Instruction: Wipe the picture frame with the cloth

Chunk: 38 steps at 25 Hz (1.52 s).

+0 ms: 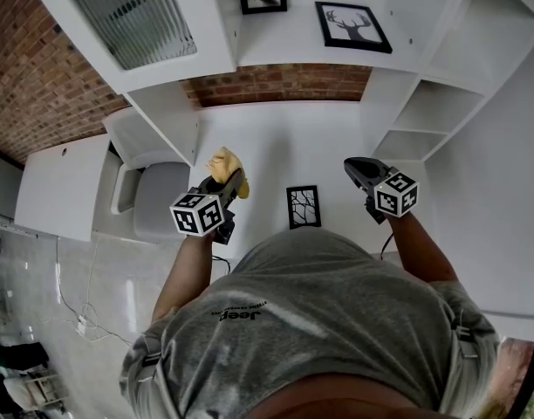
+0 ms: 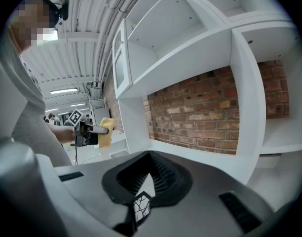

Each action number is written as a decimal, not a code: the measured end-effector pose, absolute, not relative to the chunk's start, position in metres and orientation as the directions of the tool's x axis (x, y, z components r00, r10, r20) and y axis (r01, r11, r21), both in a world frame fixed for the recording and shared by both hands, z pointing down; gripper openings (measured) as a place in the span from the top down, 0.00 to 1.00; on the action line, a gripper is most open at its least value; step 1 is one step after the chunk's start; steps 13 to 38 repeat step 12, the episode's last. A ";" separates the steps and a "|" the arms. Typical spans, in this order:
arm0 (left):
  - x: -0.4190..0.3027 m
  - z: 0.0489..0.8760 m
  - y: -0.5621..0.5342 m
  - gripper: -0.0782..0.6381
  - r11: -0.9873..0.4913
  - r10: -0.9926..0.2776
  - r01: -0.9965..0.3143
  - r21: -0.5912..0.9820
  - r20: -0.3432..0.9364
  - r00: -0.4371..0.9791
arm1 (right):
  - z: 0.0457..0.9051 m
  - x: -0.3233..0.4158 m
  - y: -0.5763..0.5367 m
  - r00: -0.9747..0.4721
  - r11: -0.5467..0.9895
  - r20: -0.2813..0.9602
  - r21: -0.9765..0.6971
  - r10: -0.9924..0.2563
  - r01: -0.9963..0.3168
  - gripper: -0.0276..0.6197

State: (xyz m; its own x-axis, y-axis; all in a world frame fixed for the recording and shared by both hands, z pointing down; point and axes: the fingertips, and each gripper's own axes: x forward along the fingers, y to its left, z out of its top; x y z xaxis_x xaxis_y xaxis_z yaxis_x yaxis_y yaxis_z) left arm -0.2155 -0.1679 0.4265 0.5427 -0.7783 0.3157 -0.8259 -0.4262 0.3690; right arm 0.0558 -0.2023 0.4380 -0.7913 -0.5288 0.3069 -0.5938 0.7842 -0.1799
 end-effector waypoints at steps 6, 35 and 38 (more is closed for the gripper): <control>-0.216 0.428 -0.168 0.77 -0.425 -0.777 -0.827 0.367 0.320 0.542 | 0.439 0.054 -0.202 -0.793 0.791 0.317 -0.172 -0.520 -0.587 0.93; -0.218 0.427 -0.168 0.77 -0.427 -0.777 -0.827 0.365 0.319 0.542 | 0.439 0.053 -0.201 -0.792 0.793 0.326 -0.168 -0.517 -0.586 0.93; -0.218 0.427 -0.168 0.77 -0.427 -0.777 -0.827 0.365 0.319 0.542 | 0.439 0.053 -0.201 -0.792 0.793 0.326 -0.168 -0.517 -0.586 0.93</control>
